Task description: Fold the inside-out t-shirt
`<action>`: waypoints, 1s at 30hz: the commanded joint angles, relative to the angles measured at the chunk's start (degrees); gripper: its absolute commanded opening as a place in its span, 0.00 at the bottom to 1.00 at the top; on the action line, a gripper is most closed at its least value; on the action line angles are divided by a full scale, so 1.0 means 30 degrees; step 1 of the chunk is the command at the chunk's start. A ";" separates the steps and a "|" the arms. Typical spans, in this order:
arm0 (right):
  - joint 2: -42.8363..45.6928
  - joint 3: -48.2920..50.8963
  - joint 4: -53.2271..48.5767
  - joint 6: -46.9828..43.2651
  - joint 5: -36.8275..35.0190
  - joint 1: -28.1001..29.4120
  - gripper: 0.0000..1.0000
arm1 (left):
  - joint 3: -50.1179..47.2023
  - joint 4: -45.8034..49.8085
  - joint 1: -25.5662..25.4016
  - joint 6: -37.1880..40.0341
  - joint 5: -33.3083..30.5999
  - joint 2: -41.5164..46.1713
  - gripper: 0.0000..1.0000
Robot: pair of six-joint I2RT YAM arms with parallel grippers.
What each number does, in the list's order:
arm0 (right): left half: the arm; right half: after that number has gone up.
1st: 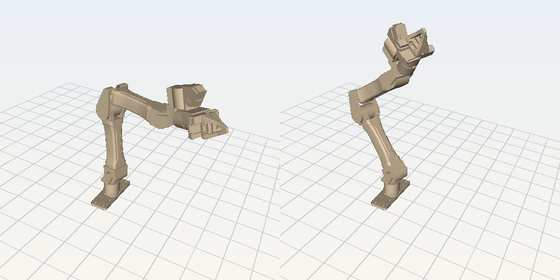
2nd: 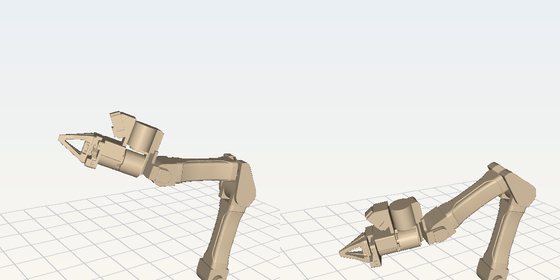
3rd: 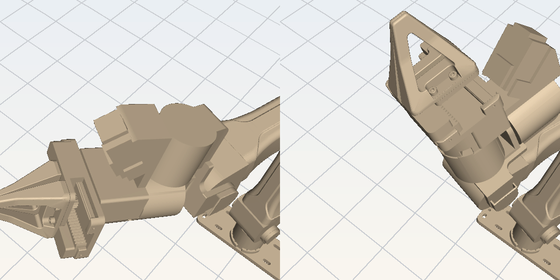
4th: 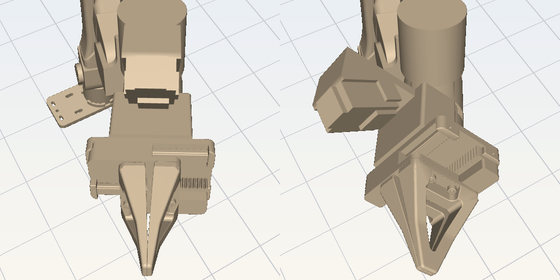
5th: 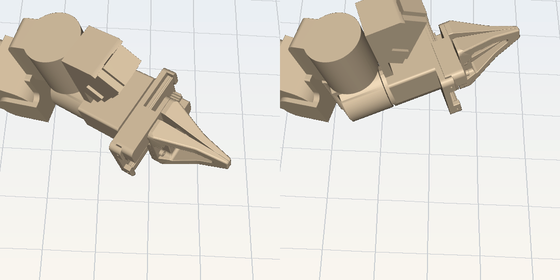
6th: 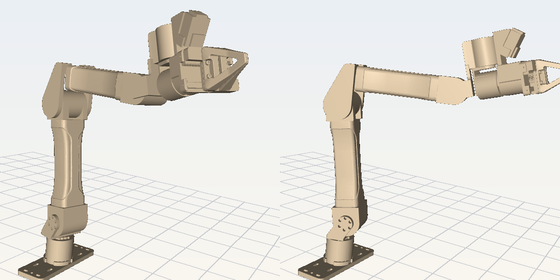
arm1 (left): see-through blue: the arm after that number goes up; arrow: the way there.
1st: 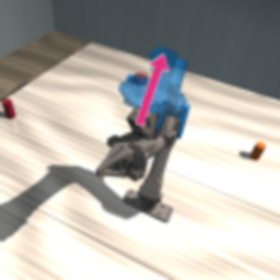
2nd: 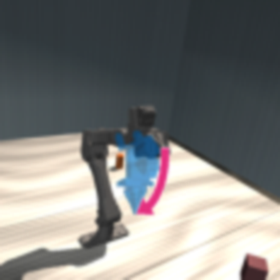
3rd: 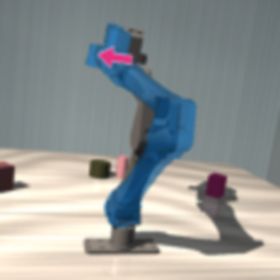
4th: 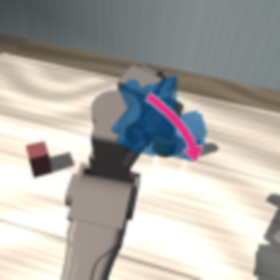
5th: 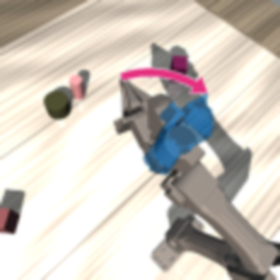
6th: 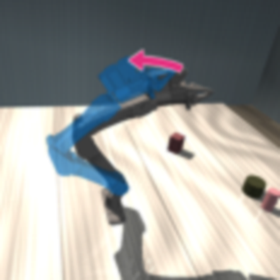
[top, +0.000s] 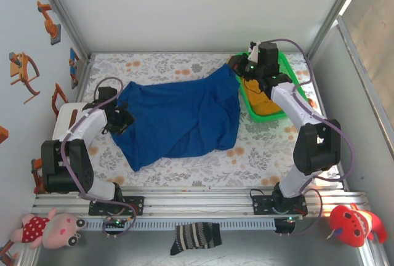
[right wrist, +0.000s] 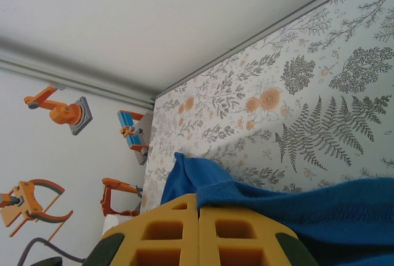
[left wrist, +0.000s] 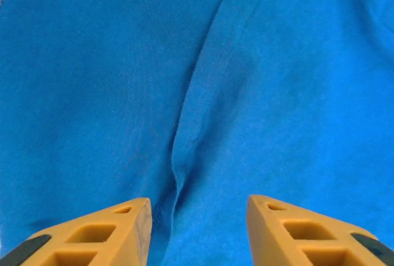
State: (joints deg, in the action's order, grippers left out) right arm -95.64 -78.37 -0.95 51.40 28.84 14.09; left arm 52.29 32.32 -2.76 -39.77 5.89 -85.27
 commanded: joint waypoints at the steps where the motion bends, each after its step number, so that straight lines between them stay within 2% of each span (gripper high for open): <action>1: 0.0789 0.0164 0.0751 -0.0261 -0.0297 0.0039 0.00 | 0.0164 -0.0232 -0.0284 -0.0010 -0.0429 -0.1278 0.42; 9: 0.0798 0.0197 0.0735 -0.0275 -0.0268 0.0045 0.00 | 0.0351 -0.0821 -0.0477 0.0210 -0.1056 -0.2933 0.37; 12: 0.0794 0.0136 0.0698 -0.0260 -0.0239 0.0050 0.00 | 0.0466 -0.0985 -0.0485 0.0347 -0.1258 -0.3456 0.26; 16: 0.0926 0.0027 0.0603 -0.0250 -0.0123 0.0028 0.00 | 0.0937 -0.0970 -0.0484 0.0592 -0.1390 -0.3889 0.00; 22: 0.1587 -0.1121 -0.0408 -0.0492 0.0503 -0.0361 0.00 | 0.5070 0.1614 0.0065 0.2304 -0.1712 -0.2316 0.00; 26: 0.2536 -0.2366 -0.1006 -0.0349 0.1051 -0.1192 0.00 | 0.9400 0.3133 0.1303 0.2863 0.0234 -0.0476 0.00; 30: 0.4002 -0.3676 -0.1288 0.0075 0.1566 -0.1987 0.00 | 1.2919 0.3247 0.2939 0.2438 0.2987 0.1034 0.00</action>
State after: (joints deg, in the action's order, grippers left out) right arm -89.14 -84.71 -5.76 51.20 31.48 9.67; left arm 85.43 38.79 3.51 -33.45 8.62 -87.24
